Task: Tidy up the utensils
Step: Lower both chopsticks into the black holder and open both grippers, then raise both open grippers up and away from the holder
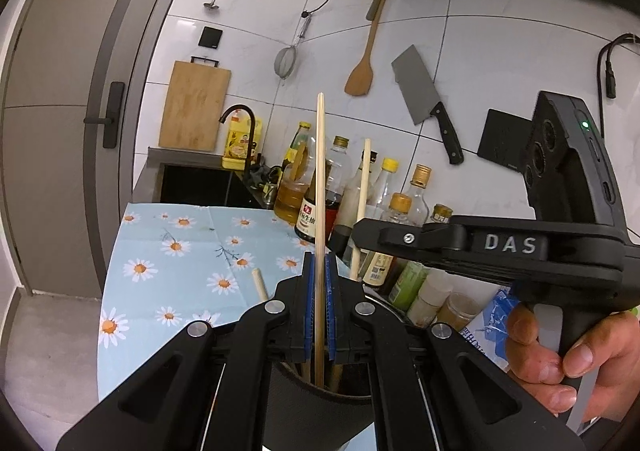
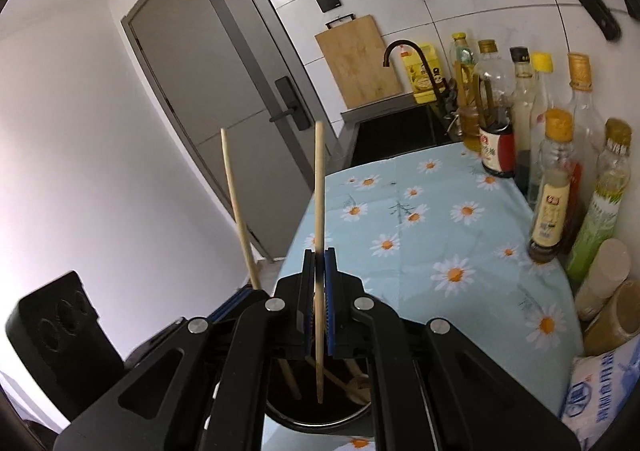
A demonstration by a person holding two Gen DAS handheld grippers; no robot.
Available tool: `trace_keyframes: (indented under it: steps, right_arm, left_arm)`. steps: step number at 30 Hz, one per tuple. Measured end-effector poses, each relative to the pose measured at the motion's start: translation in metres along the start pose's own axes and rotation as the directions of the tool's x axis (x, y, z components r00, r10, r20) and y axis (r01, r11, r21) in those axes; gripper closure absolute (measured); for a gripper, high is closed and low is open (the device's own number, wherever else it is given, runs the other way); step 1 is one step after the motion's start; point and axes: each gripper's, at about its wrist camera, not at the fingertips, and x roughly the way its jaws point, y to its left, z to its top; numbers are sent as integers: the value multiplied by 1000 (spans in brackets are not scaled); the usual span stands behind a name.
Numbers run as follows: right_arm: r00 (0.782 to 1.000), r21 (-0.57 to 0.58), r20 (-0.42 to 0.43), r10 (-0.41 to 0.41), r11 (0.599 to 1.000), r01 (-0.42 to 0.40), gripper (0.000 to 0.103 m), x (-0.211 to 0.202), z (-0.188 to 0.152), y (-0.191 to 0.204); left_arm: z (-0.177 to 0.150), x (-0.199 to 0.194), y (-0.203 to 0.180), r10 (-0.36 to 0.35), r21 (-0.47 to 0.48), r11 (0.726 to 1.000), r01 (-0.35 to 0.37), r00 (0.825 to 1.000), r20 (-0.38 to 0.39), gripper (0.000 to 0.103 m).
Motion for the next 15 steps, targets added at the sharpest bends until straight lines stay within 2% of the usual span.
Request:
trace_keyframes:
  steps: [7, 8, 9, 15]
  right_arm:
    - [1000, -8, 8, -9, 1000, 9, 94, -10, -1, 5]
    - [1000, -6, 11, -8, 1000, 8, 92, -13, -1, 5]
    - [1000, -1, 9, -2, 1000, 2, 89, -16, -1, 6]
    - [1000, 2, 19, -7, 1000, 7, 84, -34, -4, 9]
  left_arm:
    - [2, -8, 1, 18, -9, 1000, -18, 1000, -19, 96]
    - [2, -11, 1, 24, -11, 1000, -24, 1000, -16, 87]
    - [2, -13, 2, 27, -15, 1000, -27, 1000, -14, 83]
    - [0, -25, 2, 49, -37, 998, -50, 998, -26, 83]
